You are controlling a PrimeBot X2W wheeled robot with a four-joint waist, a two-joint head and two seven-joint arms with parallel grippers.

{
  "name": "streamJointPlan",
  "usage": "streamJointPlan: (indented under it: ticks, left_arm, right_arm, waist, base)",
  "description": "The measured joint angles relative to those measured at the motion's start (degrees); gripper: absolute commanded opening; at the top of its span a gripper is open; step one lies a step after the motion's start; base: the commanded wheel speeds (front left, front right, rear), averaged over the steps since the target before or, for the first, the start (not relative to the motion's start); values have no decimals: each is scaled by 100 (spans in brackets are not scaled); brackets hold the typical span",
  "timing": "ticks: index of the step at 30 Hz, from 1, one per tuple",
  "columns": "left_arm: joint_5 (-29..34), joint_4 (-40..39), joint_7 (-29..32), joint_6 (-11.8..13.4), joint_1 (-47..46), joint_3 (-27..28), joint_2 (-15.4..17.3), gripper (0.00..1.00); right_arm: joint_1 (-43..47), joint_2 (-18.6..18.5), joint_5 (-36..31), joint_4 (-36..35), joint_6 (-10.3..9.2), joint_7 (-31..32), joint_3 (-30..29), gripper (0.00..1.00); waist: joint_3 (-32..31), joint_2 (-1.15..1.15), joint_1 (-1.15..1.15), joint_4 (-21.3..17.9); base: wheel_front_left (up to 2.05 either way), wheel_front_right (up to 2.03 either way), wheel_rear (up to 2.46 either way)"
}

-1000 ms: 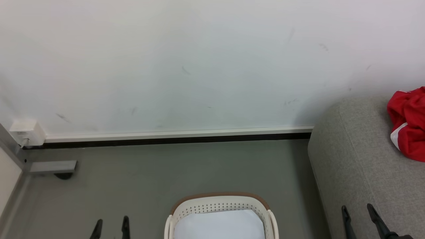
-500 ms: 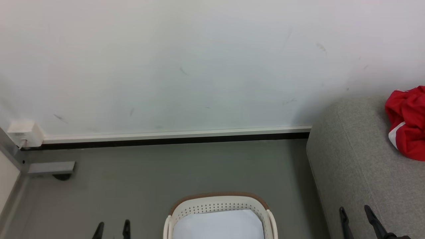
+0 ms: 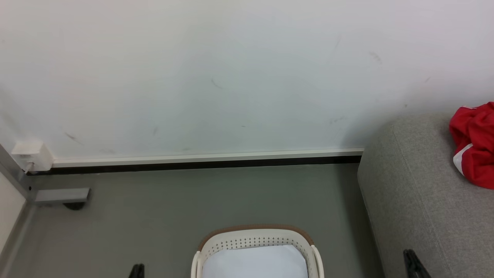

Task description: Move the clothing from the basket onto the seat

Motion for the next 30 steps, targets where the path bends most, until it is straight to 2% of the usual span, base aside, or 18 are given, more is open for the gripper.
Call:
streamJointPlan:
  ticks: [5, 30]
  left_arm:
    - [-270, 144, 121, -26, -4, 31, -24, 0]
    - [-2722, 157, 745, -254, -377, 277, -68, 0]
  right_arm:
    - [27, 41, 297, 105, 0, 107, -25, 0]
    - [-149, 40, 2796, -49, 0, 738, -221, 0]
  waist:
    - [5, 0, 0, 12]
    - [43, 0, 0, 91]
  base:
    - [0, 0, 0]
    - [0, 0, 0]
